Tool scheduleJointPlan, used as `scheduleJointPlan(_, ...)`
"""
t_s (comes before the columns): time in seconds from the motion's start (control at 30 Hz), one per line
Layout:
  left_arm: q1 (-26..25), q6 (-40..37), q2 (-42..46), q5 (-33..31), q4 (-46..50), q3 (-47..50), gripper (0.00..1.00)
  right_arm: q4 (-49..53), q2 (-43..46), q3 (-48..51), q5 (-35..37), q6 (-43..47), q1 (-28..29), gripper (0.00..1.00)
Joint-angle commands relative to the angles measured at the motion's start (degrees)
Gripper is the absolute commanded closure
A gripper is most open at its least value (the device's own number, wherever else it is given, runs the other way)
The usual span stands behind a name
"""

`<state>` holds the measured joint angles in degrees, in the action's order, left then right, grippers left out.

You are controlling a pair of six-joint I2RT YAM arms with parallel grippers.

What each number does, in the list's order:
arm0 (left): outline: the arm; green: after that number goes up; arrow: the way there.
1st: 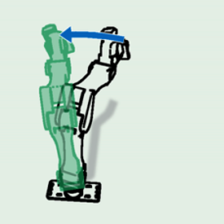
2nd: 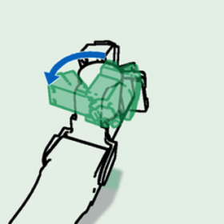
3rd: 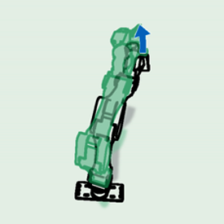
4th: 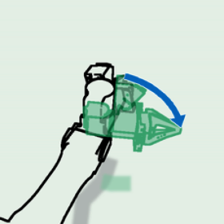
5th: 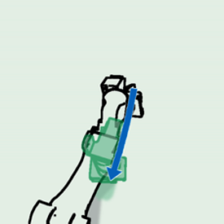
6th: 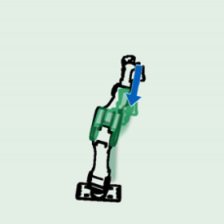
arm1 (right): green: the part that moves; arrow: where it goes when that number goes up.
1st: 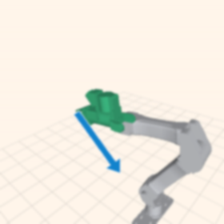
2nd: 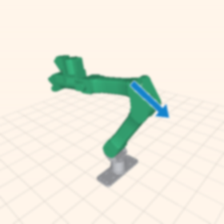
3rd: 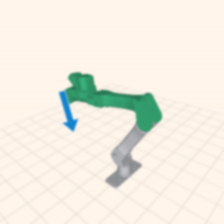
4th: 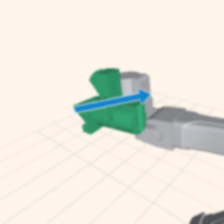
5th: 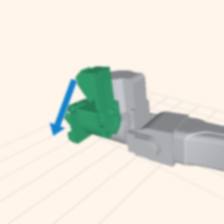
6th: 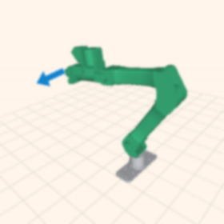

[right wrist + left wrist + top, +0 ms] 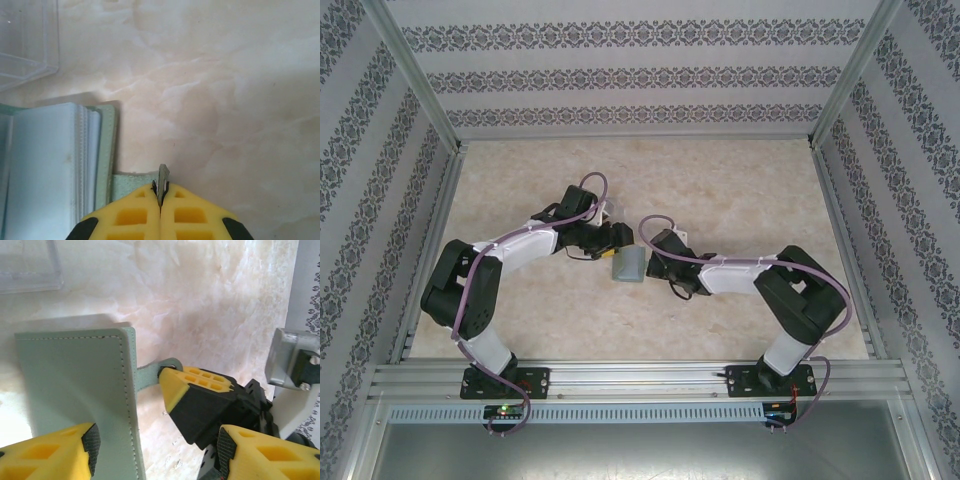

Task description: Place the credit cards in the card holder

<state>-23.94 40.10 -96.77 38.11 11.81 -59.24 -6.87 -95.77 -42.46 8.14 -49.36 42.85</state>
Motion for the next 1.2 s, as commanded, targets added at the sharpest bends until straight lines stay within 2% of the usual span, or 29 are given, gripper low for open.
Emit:
scheduleJointPlan(0.0,-0.5,-1.4,0.4,-1.2,1.4,-0.9,0.34,-3.7,2.6,2.1,-0.5,0.1,-0.2,0.96)
scheduleJointPlan(0.23,-0.8,3.7,-4.5,0.9,-9.1,1.6,0.36,-11.0,5.0,5.9,-1.2,-0.6,-0.2,0.92)
scheduleJointPlan(0.33,-1.2,4.0,-5.8,0.8,-10.2,0.9,0.37,-14.2,5.3,7.3,-3.0,-0.9,-0.8,0.89)
scheduleJointPlan(0.4,-1.3,4.1,-6.0,1.1,-10.2,0.3,0.37,-17.5,5.5,9.0,-4.8,-0.7,-1.2,0.85)
scheduleJointPlan(0.53,-2.0,3.0,-6.8,1.5,-9.3,-0.6,0.36,-22.4,6.3,11.2,-7.3,0.7,-1.6,0.68)
scheduleJointPlan(0.7,-1.9,3.3,-7.4,0.6,-9.5,-0.1,0.37,-24.7,6.4,12.1,-9.3,0.5,-2.7,0.67)
scheduleJointPlan(0.87,-3.0,0.7,-7.5,0.0,-5.5,-3.5,0.36,-29.3,8.2,14.5,-11.4,1.6,-3.1,0.5)
scheduleJointPlan(1.17,-4.6,-4.3,-9.0,-3.4,3.2,-8.4,0.46,-29.6,15.6,19.5,-11.8,2.6,-6.4,0.54)
